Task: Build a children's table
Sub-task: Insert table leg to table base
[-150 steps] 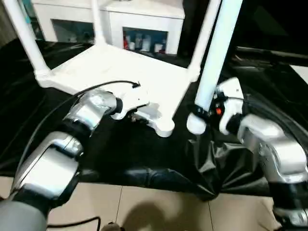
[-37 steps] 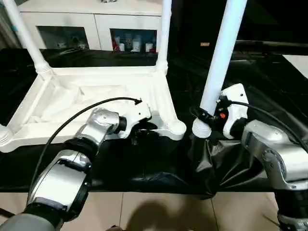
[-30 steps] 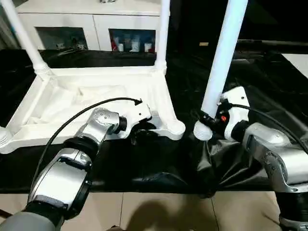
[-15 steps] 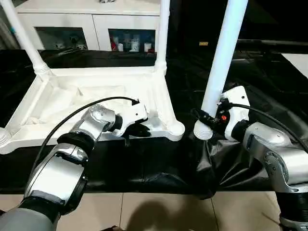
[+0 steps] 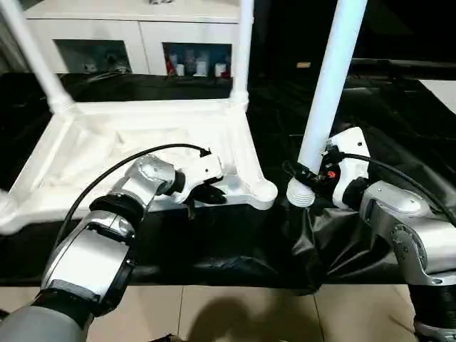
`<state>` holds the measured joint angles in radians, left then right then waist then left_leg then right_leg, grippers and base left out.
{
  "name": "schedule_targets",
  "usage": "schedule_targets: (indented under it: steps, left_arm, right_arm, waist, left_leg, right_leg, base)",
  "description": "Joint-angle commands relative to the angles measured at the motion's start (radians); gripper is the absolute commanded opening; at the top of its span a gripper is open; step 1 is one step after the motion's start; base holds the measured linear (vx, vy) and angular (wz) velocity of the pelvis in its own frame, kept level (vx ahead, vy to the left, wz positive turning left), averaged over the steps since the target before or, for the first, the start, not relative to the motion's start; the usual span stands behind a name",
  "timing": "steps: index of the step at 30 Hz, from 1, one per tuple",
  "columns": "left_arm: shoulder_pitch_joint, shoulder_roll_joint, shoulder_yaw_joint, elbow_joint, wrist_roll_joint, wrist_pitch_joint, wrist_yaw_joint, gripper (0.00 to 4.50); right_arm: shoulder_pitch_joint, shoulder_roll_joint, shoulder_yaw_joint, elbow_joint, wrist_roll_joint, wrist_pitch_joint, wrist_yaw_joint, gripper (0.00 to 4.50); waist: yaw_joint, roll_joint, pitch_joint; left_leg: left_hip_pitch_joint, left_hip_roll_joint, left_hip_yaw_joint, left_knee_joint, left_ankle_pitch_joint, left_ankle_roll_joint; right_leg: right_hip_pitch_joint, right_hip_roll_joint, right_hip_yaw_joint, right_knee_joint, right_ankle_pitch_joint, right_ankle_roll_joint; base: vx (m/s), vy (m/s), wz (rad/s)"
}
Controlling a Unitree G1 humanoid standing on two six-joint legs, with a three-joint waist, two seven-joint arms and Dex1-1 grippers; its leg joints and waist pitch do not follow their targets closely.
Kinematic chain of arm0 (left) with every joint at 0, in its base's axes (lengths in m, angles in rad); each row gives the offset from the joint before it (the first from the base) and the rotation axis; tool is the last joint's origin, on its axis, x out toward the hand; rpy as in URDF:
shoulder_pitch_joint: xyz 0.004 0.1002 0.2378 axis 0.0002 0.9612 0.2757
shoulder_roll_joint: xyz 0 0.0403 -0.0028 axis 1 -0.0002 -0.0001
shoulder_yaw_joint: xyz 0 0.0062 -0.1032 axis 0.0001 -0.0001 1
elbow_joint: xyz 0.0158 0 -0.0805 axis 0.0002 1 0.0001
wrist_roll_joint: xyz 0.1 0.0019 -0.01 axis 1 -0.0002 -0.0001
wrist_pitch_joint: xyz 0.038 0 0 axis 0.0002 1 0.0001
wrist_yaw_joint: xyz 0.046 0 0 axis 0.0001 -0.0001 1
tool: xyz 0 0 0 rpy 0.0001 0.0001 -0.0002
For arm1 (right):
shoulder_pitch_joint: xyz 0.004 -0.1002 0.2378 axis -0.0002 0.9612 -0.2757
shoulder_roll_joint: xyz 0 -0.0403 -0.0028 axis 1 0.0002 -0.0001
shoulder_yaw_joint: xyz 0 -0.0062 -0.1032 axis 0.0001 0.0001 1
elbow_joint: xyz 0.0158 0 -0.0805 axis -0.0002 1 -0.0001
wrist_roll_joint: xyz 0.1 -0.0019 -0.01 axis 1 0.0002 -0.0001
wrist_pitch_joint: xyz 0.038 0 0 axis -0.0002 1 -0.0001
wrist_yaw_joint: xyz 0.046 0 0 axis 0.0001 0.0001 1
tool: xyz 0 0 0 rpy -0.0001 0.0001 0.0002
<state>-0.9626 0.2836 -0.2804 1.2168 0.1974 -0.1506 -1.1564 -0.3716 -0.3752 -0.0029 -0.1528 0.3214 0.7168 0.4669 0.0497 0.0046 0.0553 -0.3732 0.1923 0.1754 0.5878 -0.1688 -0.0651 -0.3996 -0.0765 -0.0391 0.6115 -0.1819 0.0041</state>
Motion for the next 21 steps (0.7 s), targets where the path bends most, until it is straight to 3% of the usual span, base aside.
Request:
schedule_targets:
  steps: [1,3,4,5,6,7,8,9,10,11,13,16,20,21]
  left_arm:
    - [0.046,0.017,-0.004,-0.013,0.0,0.054,-0.032,0.0]
    - [0.089,0.044,-0.008,-0.065,-0.002,0.085,-0.052,0.0]
    - [0.097,0.048,-0.009,-0.074,-0.002,0.089,-0.056,0.0]
    - [0.125,0.068,-0.012,-0.118,-0.005,0.098,-0.073,0.0]
    - [0.16,0.088,-0.008,-0.18,-0.018,0.118,-0.095,0.0]
    - [0.191,0.106,-0.003,-0.24,-0.031,0.138,-0.117,0.0]
    - [0.207,0.116,-0.001,-0.275,-0.038,0.151,-0.127,0.0]
    - [0.27,0.152,0.001,-0.406,-0.047,0.194,-0.145,0.0]
    - [0.281,0.158,0.001,-0.428,-0.049,0.201,-0.148,0.0]
    - [0.298,0.167,0.002,-0.463,-0.052,0.215,-0.152,0.0]
    - [0.34,0.183,0.007,-0.559,-0.06,0.27,-0.148,0.0]
    - [0.369,0.191,0.017,-0.622,-0.064,0.322,-0.134,0.0]
    - [0.383,0.191,0.015,-0.68,-0.061,0.396,-0.108,0.0]
    - [0.387,0.19,0.011,-0.709,-0.06,0.423,-0.096,0.0]
  right_arm:
    - [-0.039,0.01,-0.019,0.008,0.023,0.013,0.004,1.84]
    - [-0.061,0.026,-0.018,0.037,0.037,0.013,0.014,1.84]
    - [-0.064,0.028,-0.018,0.042,0.038,0.013,0.016,1.84]
    - [-0.074,0.037,-0.014,0.058,0.043,0.011,0.022,1.84]
    - [-0.086,0.046,-0.008,0.076,0.048,0.009,0.031,1.84]
    - [-0.097,0.054,-0.002,0.09,0.053,0.007,0.04,1.84]
    - [-0.103,0.058,0.001,0.097,0.055,0.006,0.044,1.84]
    - [-0.122,0.073,0.017,0.115,0.067,0.009,0.068,1.84]
    - [-0.126,0.076,0.02,0.118,0.07,0.01,0.073,1.84]
    - [-0.132,0.081,0.026,0.124,0.075,0.013,0.082,1.84]
    - [-0.148,0.094,0.053,0.144,0.087,0.028,0.119,1.84]
    - [-0.152,0.095,0.099,0.169,0.079,0.025,0.157,1.84]
    - [-0.169,0.109,0.133,0.212,0.064,0.011,0.183,1.84]
    - [-0.177,0.114,0.143,0.233,0.048,-0.007,0.188,1.84]
  waist:
    - [0.007,-0.011,-0.07]
    - [0.003,-0.022,-0.068]
    - [0.004,-0.017,-0.07]
    - [0.002,-0.022,-0.068]
    - [0.0,-0.025,-0.068]
    - [-0.002,-0.018,-0.068]
    - [-0.003,-0.027,-0.07]
    - [-0.008,-0.029,-0.07]
    - [-0.008,-0.026,-0.067]
    - [-0.007,-0.022,-0.067]
    - [-0.006,-0.025,-0.062]
    - [-0.005,-0.023,-0.059]
    - [-0.006,-0.032,-0.055]
    - [-0.005,-0.03,-0.055]
  left_leg:
    - [0.014,0.024,-0.006,-0.063,-0.192,0.014]
    - [0.012,0.025,-0.004,-0.064,-0.189,0.02]
    - [0.012,0.028,-0.007,-0.064,-0.185,0.019]
    - [0.011,0.026,-0.005,-0.065,-0.182,0.022]
    - [0.01,0.028,-0.005,-0.066,-0.178,0.024]
    - [0.01,0.03,-0.006,-0.067,-0.174,0.022]
    - [0.013,0.032,-0.005,-0.067,-0.174,0.023]
    - [0.011,0.037,-0.006,-0.07,-0.173,0.018]
    - [0.01,0.035,-0.006,-0.069,-0.175,0.017]
    - [0.016,0.034,-0.003,-0.069,-0.184,0.016]
    - [0.018,0.034,0.0,-0.071,-0.195,0.013]
    - [0.019,0.035,-0.001,-0.074,-0.202,0.002]
    - [0.016,0.032,-0.001,-0.077,-0.21,-0.008]
    - [0.017,0.033,-0.002,-0.077,-0.214,-0.013]
  right_leg:
    - [0.06,-0.059,0.036,-0.067,-0.106,-0.265]
    - [0.058,-0.059,0.036,-0.07,-0.143,-0.255]
    - [0.06,-0.063,0.035,-0.064,-0.142,-0.258]
    - [0.058,-0.061,0.035,-0.068,-0.148,-0.254]
    - [0.056,-0.061,0.035,-0.068,-0.148,-0.252]
    - [0.055,-0.062,0.036,-0.065,-0.143,-0.252]
    - [0.054,-0.063,0.035,-0.063,-0.135,-0.257]
    - [0.053,-0.064,0.035,-0.06,-0.131,-0.258]
    - [0.052,-0.063,0.034,-0.059,-0.137,-0.255]
    - [0.047,-0.061,0.035,-0.062,-0.149,-0.253]
    - [0.041,-0.058,0.037,-0.065,-0.171,-0.241]
    - [0.039,-0.059,0.037,-0.065,-0.184,-0.233]
    - [0.038,-0.057,0.038,-0.067,-0.195,-0.221]
    - [0.038,-0.059,0.038,-0.066,-0.201,-0.221]
  base:
    - [0.0,0.0,0.0]
    - [0.0,0.0,0.0]
    - [0.0,0.0,0.0]
    - [0.0,0.0,0.0]
    - [0.0,0.0,0.0]
    - [0.0,0.0,0.0]
    - [0.0,0.0,0.0]
    - [0.0,0.0,0.0]
    - [0.0,0.0,0.0]
    - [0.0,0.0,0.0]
    - [0.0,0.0,0.0]
    - [0.0,0.0,0.0]
    - [0.0,0.0,0.0]
    - [0.0,0.0,0.0]
